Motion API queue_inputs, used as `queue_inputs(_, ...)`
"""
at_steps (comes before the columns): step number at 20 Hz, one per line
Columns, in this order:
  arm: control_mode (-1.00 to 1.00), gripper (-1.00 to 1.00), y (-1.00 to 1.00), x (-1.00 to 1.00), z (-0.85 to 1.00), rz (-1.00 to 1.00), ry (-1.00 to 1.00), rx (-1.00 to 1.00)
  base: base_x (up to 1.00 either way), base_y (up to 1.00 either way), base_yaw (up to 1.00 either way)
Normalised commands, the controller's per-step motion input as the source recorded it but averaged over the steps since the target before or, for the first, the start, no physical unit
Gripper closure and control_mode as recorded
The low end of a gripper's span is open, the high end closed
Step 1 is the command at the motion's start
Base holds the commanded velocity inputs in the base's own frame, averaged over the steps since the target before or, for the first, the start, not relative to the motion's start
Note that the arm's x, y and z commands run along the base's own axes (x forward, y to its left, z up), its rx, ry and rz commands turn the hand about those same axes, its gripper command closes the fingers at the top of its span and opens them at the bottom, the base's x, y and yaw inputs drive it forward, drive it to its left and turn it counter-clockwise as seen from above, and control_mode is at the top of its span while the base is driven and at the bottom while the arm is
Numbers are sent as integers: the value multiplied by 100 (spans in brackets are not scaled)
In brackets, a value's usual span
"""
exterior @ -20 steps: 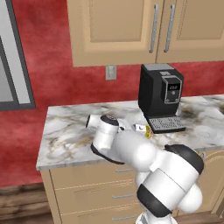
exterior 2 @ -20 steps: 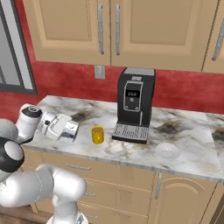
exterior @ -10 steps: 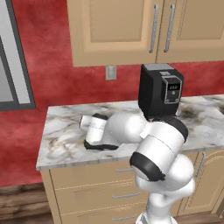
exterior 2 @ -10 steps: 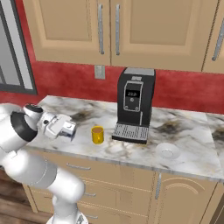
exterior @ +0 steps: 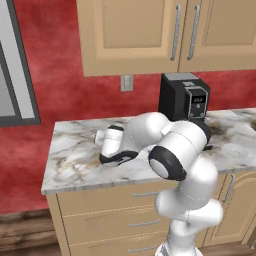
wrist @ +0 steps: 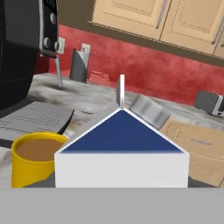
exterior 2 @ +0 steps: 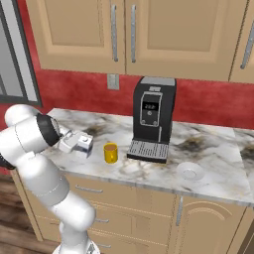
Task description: Take a sugar cube from the saucer and place it inside the coffee. Then, grab milk from the fridge and place it next to the coffee on the counter to sweeten the coffee.
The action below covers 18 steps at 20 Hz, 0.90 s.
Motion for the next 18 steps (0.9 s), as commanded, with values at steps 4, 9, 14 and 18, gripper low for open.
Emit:
queue_inputs(4,-100,100,-1,13,-48,-6,-14,-13,0,0,0)
queue_inputs(9,-100,100,0,2,-46,-9,-25,-10,0,0,0)
queue_inputs(14,-100,100,14,0,-37,-10,-23,-2,0,0,0)
queue_inputs(18,-100,100,45,0,-29,-14,-17,0,0,0,0)
